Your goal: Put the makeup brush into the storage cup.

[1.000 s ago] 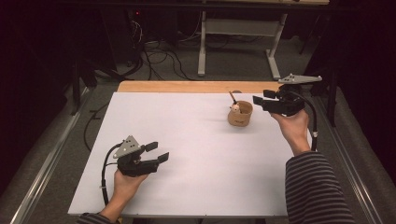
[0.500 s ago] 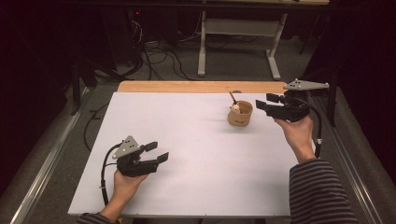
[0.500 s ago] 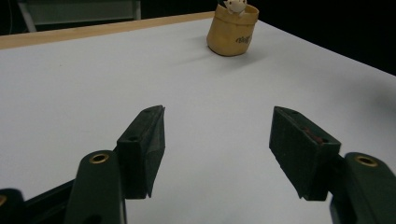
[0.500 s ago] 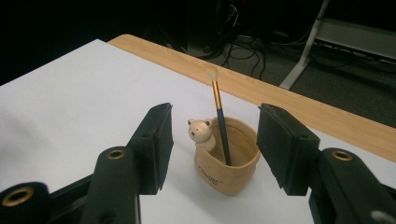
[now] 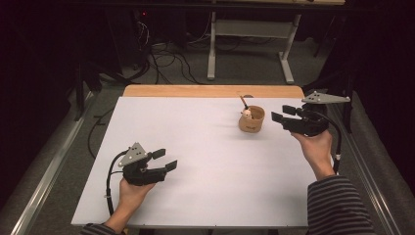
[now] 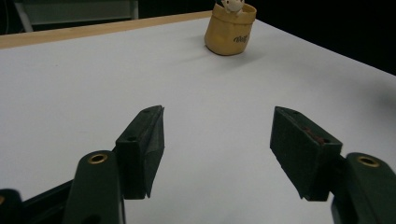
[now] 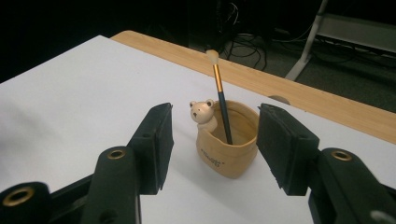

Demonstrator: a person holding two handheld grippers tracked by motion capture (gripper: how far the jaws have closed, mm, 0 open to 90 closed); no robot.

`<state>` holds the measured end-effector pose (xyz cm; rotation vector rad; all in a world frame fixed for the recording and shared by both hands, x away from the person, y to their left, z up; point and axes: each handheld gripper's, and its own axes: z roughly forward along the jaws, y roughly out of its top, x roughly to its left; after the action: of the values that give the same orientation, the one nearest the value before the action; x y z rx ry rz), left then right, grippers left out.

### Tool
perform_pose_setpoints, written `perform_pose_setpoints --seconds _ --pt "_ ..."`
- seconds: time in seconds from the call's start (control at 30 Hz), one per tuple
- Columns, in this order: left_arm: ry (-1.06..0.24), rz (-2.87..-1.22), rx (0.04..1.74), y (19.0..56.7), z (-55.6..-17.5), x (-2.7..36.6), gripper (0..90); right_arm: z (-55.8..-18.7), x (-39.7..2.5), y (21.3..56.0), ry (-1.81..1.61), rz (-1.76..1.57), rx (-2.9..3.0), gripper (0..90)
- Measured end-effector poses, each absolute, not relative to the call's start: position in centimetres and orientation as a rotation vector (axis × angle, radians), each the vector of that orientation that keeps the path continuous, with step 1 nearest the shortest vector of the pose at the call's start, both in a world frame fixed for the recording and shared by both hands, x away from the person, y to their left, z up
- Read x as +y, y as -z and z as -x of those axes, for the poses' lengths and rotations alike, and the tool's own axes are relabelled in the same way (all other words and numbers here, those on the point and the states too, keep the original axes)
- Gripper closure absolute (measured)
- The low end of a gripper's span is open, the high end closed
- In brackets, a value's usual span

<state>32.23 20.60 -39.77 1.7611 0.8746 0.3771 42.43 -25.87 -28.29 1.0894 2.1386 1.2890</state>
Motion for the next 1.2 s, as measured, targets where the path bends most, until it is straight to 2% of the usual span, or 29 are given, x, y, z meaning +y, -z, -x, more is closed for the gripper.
perform_pose_setpoints --seconds 1.2 --pt "-0.372 -1.746 0.869 39.7 -32.1 20.6 34.8 -38.3 -27.0 30.3 -1.435 -1.065 2.092 45.7"
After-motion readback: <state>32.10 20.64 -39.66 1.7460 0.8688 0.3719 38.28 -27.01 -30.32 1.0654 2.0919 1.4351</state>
